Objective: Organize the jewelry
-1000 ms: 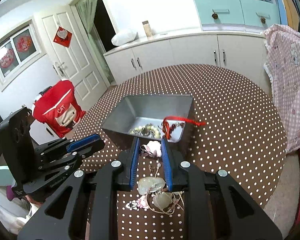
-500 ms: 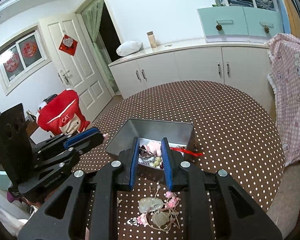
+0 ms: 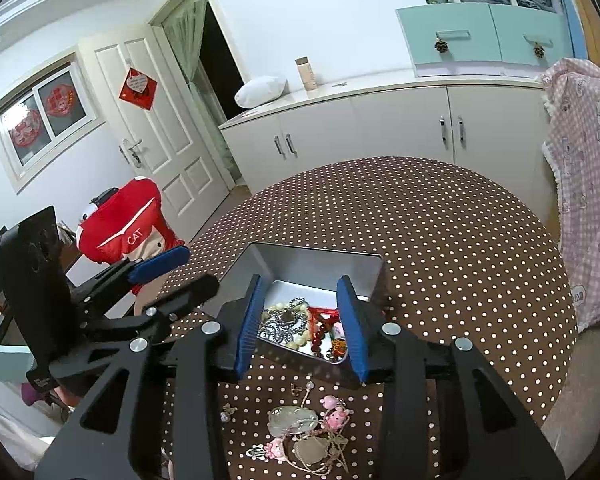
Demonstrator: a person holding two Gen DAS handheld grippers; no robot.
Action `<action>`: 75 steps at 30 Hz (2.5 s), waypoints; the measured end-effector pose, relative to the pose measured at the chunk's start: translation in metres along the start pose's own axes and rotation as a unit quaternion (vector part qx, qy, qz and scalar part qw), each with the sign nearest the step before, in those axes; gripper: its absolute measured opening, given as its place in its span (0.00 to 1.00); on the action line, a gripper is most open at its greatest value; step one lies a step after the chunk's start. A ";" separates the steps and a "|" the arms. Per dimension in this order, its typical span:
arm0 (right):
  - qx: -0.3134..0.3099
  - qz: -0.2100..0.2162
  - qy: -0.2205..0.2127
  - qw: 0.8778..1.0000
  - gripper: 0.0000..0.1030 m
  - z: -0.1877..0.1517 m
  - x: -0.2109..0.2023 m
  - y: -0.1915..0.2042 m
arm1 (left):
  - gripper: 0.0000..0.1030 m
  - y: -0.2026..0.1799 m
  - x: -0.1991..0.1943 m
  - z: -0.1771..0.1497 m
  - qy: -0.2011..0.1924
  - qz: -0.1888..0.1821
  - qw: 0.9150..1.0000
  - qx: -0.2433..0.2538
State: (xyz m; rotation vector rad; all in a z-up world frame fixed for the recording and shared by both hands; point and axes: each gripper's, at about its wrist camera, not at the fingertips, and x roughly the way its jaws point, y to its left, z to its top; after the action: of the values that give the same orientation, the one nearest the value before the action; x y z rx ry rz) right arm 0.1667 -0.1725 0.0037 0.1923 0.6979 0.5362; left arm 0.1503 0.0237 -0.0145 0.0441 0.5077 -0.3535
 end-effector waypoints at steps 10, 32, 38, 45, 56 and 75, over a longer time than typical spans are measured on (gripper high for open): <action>0.001 -0.017 -0.001 1.000 0.36 -0.008 -0.012 0.002 | 0.64 0.003 -0.012 -0.003 -0.002 0.005 1.000 -0.002; 0.022 -0.063 0.030 0.997 0.42 -0.060 -0.026 -0.005 | 0.64 -0.015 -0.041 -0.046 0.017 -0.023 1.000 -0.005; 0.026 -0.071 0.050 0.996 0.45 -0.080 -0.021 -0.005 | 0.64 -0.023 -0.040 -0.068 0.042 -0.043 0.998 -0.007; 0.028 -0.074 0.075 0.994 0.49 -0.100 -0.012 -0.006 | 0.56 -0.037 -0.036 -0.092 0.057 -0.054 0.997 0.001; -0.003 -0.093 0.079 0.993 0.49 -0.114 -0.008 0.002 | 0.21 -0.041 -0.013 -0.105 0.084 -0.014 0.996 0.004; -0.075 -0.110 0.049 0.990 0.04 -0.112 0.001 0.016 | 0.11 -0.027 -0.019 -0.108 0.059 -0.020 0.998 -0.032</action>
State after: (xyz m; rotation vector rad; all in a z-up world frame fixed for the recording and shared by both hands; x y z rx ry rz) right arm 0.0869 -0.1594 -0.0758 -0.0515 0.7606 0.3859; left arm 0.0753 0.0185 -0.0991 -0.0082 0.6363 -0.3750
